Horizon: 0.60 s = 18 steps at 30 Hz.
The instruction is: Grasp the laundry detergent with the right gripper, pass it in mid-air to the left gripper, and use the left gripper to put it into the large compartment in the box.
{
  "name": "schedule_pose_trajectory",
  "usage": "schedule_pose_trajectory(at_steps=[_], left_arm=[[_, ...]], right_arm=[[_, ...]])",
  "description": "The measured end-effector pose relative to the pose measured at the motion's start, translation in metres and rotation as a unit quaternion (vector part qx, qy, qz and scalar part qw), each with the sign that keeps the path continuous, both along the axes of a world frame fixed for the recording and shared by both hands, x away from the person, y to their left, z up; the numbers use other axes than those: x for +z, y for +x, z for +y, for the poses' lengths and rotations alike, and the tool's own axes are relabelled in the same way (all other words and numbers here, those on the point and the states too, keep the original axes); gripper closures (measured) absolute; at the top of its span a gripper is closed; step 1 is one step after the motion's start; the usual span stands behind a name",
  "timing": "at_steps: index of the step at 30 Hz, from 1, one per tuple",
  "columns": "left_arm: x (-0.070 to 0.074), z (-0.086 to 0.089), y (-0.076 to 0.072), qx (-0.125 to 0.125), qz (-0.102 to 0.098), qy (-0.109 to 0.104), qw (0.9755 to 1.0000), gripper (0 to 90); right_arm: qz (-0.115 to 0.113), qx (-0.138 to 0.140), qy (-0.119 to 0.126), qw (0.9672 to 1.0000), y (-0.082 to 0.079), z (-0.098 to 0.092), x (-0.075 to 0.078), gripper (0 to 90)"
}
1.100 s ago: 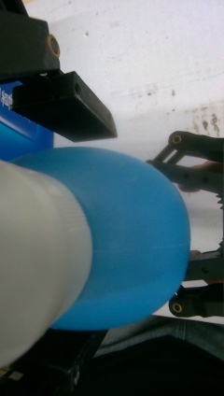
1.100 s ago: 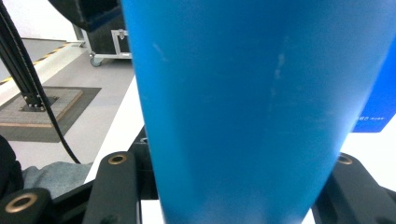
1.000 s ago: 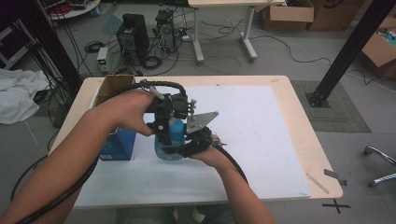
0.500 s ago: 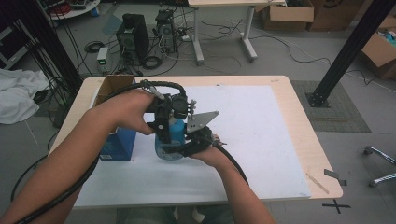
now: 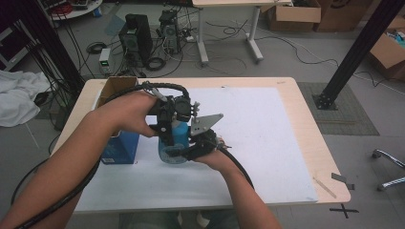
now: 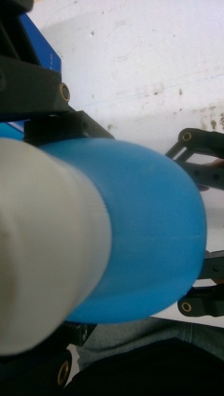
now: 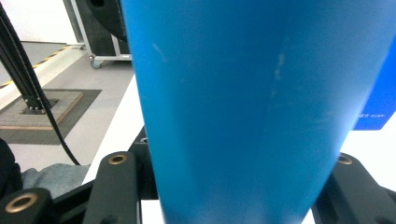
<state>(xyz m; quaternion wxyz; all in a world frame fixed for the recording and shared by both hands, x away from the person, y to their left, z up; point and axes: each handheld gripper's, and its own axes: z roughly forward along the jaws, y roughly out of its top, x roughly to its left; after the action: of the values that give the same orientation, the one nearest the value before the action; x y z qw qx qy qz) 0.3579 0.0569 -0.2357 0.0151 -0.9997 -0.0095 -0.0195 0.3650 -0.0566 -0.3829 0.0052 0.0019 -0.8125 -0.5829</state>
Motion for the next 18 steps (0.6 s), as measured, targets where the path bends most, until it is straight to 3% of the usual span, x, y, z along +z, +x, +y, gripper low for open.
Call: schedule_pose_trajectory(at_steps=[18], left_arm=[[-0.0021,0.0001,-0.0002,0.001,-0.001,0.01,0.9999,38.2]], right_arm=[[0.003,0.004,-0.001,1.0,-0.0001,0.0028,-0.0026,46.0]])
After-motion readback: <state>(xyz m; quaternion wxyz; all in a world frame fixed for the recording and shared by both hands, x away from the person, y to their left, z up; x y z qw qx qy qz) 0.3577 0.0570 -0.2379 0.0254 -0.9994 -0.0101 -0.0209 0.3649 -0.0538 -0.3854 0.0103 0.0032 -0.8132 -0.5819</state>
